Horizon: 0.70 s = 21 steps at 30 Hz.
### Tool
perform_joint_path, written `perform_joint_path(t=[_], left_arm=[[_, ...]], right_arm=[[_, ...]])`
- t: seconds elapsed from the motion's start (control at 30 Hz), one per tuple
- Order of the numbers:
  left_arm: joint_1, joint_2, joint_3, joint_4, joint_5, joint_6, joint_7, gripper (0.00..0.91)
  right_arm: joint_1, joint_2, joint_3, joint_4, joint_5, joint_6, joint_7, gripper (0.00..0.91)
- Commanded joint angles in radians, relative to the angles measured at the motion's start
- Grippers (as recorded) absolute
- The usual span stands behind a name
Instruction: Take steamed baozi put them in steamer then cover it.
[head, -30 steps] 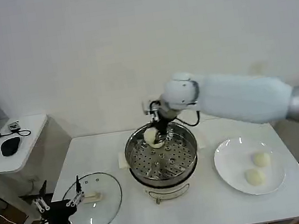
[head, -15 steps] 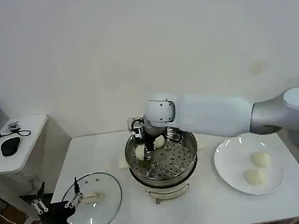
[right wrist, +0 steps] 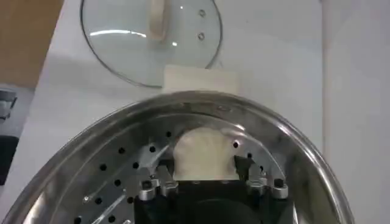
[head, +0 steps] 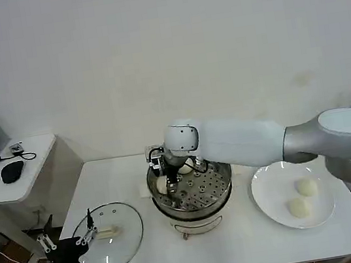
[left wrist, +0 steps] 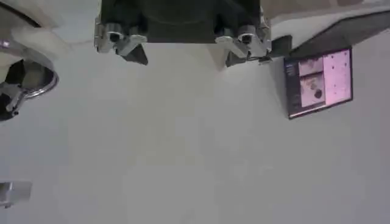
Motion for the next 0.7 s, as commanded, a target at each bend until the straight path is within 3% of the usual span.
perform_joint_path(t=[0.03, 0.23, 0.37, 0.5, 0.53, 0.7], left_arm=[[0.000, 0.001, 0.002, 0.001, 0.001, 0.000, 0.001, 0.907], [-0.006, 0.002, 0.014, 0.007, 0.004, 0.000, 0.001, 0.907], [-0.010, 0.009, 0.017, 0.006, 0.002, 0.001, 0.004, 0.907], [-0.013, 0.011, 0.031, 0.009, 0.002, 0.002, 0.006, 0.907], [-0.012, 0.010, 0.035, 0.009, 0.004, 0.002, 0.007, 0.907], [-0.012, 0.011, 0.053, 0.014, 0.010, 0.001, 0.009, 0.907]], right_arm=[[0.023, -0.013, 0.006, 0.013, -0.006, -0.002, -0.003, 0.907], [0.180, -0.152, 0.004, 0.148, 0.037, 0.003, -0.014, 0.907], [0.286, -0.334, -0.029, 0.290, 0.022, 0.027, -0.066, 0.907], [0.342, -0.497, -0.062, 0.384, -0.057, 0.099, -0.127, 0.907], [0.344, -0.594, -0.083, 0.402, -0.096, 0.121, -0.152, 0.907], [0.295, -0.849, -0.081, 0.456, -0.252, 0.224, -0.222, 0.907]])
